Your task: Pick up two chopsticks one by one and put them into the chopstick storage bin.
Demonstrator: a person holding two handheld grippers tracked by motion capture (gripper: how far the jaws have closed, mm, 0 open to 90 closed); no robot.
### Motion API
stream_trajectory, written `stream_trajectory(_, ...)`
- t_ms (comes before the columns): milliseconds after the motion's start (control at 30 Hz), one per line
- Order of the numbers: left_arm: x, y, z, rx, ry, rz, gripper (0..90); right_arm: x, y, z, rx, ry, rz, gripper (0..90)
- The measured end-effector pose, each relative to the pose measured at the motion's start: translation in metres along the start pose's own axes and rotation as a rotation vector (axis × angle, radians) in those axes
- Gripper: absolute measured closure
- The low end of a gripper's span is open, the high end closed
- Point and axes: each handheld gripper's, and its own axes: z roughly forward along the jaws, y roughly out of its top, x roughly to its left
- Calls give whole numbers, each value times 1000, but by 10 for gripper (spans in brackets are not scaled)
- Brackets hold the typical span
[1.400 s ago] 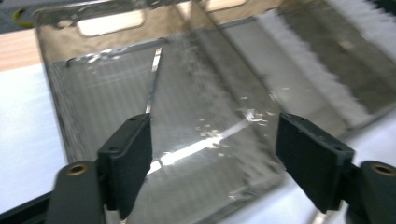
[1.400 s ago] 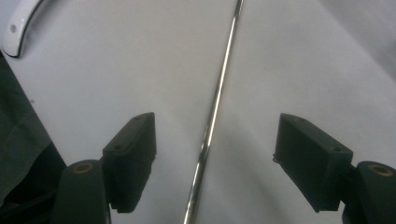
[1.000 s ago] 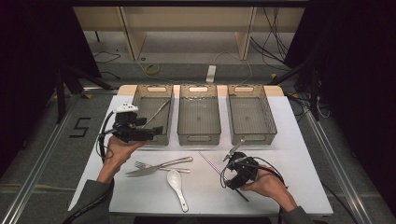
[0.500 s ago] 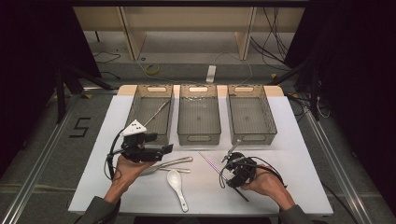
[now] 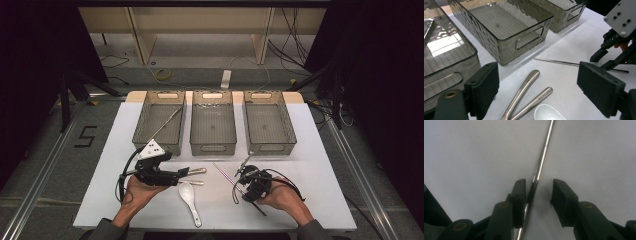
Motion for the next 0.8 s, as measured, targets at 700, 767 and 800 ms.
stream_trajectory(700, -2, -4, -3, 0, 8, 9, 179, 5, 1, 2, 20, -30, -32, 797)
stream_trajectory(767, -2, -4, -3, 1, 8, 12, 179, 5, 1, 2, 24, -31, -40, 809)
stream_trajectory(800, -3, -4, -4, 1, 7, 13, 180, 5, 1, 2, 24, -32, -46, 816)
